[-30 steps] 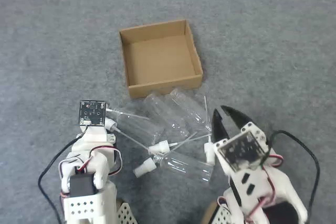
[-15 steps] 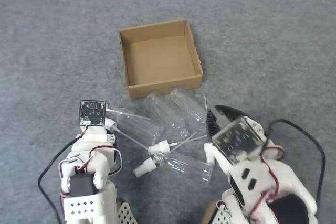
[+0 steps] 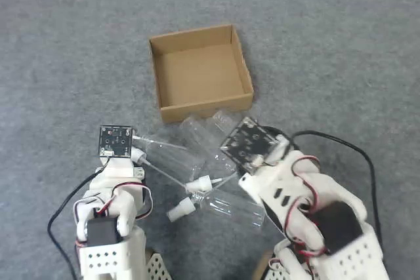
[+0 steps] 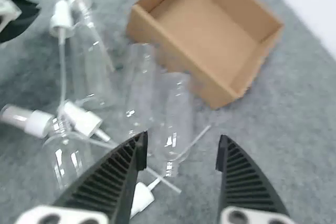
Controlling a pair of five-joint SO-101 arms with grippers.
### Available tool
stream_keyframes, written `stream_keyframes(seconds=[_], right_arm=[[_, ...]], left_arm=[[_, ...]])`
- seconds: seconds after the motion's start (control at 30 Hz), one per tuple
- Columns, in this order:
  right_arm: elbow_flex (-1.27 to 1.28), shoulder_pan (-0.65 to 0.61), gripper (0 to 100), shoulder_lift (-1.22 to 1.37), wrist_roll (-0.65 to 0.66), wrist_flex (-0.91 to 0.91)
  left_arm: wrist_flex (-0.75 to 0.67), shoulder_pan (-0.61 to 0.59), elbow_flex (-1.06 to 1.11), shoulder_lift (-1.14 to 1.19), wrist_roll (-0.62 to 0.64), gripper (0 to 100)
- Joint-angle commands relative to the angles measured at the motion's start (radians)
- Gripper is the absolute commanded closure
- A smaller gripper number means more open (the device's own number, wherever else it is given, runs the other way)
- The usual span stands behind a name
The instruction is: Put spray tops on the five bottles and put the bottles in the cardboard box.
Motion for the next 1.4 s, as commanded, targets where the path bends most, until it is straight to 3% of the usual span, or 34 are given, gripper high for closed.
stream_keyframes(seconds=[0.0, 0.27, 0.43, 0.53, 0.83, 1.37], right_arm=[[-0.060, -0.082, 80.9, 0.062, 0.006, 0.007], [-0.061, -0.277, 80.6, 0.209, 0.006, 0.036], [-0.061, -0.337, 77.9, 0.314, -0.051, 0.031], [-0.061, -0.352, 73.4, 0.360, -0.092, 0.031], [-0.055, -0.429, 73.4, 0.446, -0.230, -0.004], [-0.052, -0.461, 73.4, 0.719, -0.242, -0.056]], left_arm=[[-0.023, -0.002, -0.010, -0.011, 0.012, 99], [-0.023, -0.002, -0.010, -0.011, 0.012, 99], [-0.023, -0.002, -0.010, -0.011, 0.012, 99], [-0.023, -0.002, -0.010, -0.011, 0.012, 99], [-0.023, -0.002, -0.010, -0.011, 0.012, 99], [-0.023, -0.002, -0.010, -0.011, 0.012, 99]])
